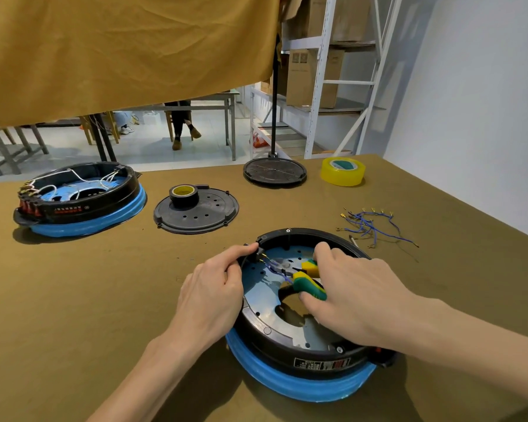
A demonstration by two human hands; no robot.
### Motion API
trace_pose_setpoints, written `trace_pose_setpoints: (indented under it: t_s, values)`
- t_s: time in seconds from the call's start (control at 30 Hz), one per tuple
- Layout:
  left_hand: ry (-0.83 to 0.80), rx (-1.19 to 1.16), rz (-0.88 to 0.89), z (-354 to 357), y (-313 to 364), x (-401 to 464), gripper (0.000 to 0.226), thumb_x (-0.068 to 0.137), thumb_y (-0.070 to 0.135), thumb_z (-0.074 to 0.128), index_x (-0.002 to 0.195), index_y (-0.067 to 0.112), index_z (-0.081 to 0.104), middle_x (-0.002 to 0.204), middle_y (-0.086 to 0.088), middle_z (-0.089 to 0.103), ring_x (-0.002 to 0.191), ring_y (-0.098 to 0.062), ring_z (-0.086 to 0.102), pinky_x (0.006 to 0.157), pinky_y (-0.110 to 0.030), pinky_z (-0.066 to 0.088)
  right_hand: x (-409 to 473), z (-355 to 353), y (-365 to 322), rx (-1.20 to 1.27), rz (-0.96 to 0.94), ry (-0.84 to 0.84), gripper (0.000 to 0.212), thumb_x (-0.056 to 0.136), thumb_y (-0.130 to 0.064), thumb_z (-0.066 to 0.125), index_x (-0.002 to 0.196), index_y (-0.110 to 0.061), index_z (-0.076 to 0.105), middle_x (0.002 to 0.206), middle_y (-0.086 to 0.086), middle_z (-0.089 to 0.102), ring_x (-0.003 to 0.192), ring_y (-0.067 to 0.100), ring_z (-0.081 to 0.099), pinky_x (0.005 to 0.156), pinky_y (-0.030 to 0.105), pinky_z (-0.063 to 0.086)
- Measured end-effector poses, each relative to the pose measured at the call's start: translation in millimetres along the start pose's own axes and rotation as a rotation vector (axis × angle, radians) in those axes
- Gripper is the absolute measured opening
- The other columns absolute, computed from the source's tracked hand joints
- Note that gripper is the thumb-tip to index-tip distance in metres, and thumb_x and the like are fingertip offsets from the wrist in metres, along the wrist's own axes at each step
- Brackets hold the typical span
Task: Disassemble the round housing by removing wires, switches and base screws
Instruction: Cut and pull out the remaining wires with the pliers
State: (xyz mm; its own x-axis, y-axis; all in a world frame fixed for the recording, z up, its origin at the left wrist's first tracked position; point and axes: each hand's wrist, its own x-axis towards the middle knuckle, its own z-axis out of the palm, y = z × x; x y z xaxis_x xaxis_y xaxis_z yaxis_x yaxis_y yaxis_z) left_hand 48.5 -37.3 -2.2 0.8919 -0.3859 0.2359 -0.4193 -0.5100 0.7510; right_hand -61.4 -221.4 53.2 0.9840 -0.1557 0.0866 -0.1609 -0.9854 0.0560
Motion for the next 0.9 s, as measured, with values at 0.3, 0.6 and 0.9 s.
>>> trace_pose_setpoints:
  t_s: [0.3, 0.6, 0.9]
  values:
    - [-0.011, -0.032, 0.02, 0, 2, -3, 0.044, 0.109, 0.021, 0.034, 0.135, 0.049, 0.056, 0.111, 0.028, 0.062, 0.094, 0.014, 0.055, 0.095, -0.031, 0.052, -1, -1, -6, -0.056, -0.008, 0.057, 0.045, 0.094, -0.069, 0.04, 0.102, -0.026, 0.028, 0.08, -0.008, 0.043, 0.066, 0.018, 0.05, 0.048, 0.031, 0.023]
    - [-0.012, -0.054, 0.018, 1, 3, -4, 0.044, 0.109, 0.021, 0.034, 0.135, 0.047, 0.058, 0.101, 0.029, 0.064, 0.098, -0.006, 0.065, 0.093, -0.038, 0.056, 0, -7, 2, -0.051, 0.003, 0.091, 0.047, 0.09, -0.072, 0.041, 0.103, -0.027, 0.033, 0.08, -0.009, 0.043, 0.068, 0.019, 0.048, 0.051, 0.033, 0.025]
    - [-0.021, -0.101, 0.005, 3, -1, -3, 0.044, 0.109, 0.02, 0.034, 0.137, 0.046, 0.058, 0.125, 0.024, 0.062, 0.103, 0.022, 0.052, 0.085, -0.014, 0.044, 9, -8, -2, -0.069, -0.045, 0.105, 0.045, 0.091, -0.07, 0.044, 0.098, -0.028, 0.029, 0.077, -0.008, 0.047, 0.066, 0.021, 0.047, 0.048, 0.03, 0.019]
